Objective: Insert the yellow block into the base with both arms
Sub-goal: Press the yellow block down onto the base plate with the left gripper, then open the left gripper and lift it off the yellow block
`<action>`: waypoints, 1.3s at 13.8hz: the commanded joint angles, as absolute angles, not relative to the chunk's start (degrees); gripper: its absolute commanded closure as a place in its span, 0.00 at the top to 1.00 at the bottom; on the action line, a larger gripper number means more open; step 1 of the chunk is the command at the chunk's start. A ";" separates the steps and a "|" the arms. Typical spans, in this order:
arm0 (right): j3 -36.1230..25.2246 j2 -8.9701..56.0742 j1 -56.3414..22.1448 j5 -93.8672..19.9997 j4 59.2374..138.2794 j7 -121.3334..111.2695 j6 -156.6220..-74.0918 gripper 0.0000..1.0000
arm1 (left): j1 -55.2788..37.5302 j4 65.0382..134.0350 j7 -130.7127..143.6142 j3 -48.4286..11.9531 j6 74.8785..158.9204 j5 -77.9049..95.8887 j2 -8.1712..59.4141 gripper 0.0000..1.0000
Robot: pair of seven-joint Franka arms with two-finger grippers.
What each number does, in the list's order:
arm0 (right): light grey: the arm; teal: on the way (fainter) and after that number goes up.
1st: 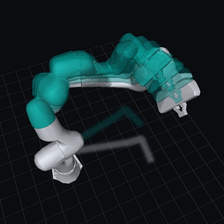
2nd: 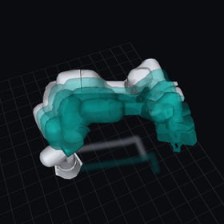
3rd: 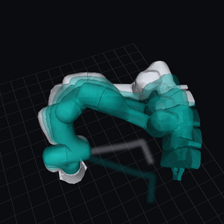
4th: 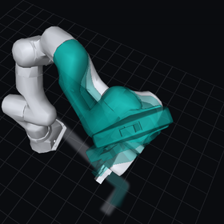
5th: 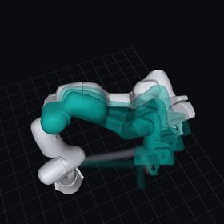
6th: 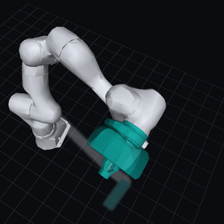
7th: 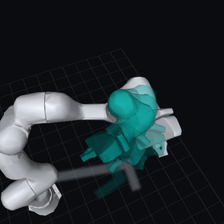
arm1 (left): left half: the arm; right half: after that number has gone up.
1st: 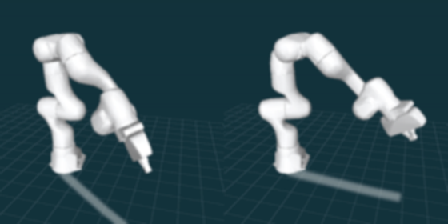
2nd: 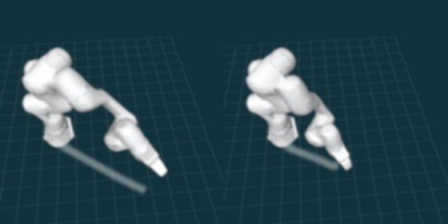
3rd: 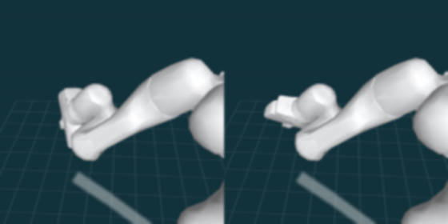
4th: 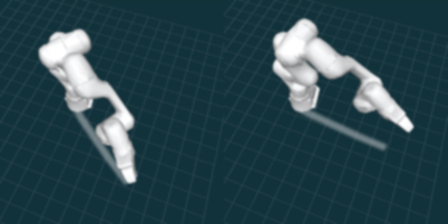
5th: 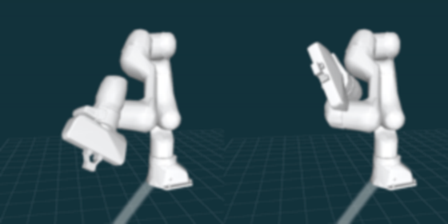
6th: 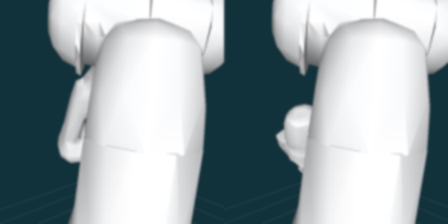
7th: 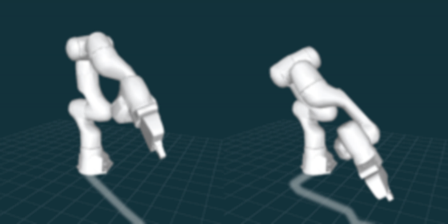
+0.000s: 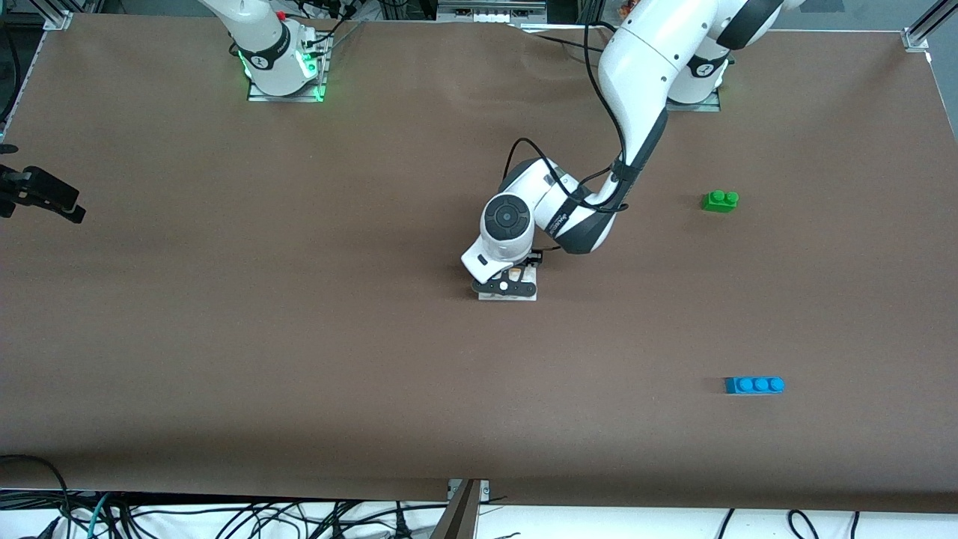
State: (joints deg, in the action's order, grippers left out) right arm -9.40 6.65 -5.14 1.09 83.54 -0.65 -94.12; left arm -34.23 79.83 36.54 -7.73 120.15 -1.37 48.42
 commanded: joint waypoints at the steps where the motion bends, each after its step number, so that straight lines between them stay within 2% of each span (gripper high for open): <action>1: -8.88 6.24 -4.75 1.41 83.76 -0.79 -93.69 1.00 | -34.54 80.77 35.77 -7.65 121.90 -2.64 49.04 0.31; 2: -8.88 6.24 -4.75 1.41 83.85 -0.70 -93.69 1.00 | -34.54 80.77 35.77 -7.65 121.90 -2.64 49.04 0.44; 4: -8.88 6.24 -4.75 1.41 83.76 -0.70 -93.69 1.00 | -34.54 80.77 36.74 -7.65 121.82 -2.55 49.04 1.00; 12: -8.88 6.24 -4.75 1.41 83.76 -0.70 -93.69 1.00 | -34.36 80.77 37.00 -7.65 120.59 -2.02 48.08 1.00; 18: -8.88 6.24 -4.66 1.41 83.85 -0.62 -93.69 1.00 | -34.45 80.68 39.99 -8.70 115.58 -1.85 45.97 1.00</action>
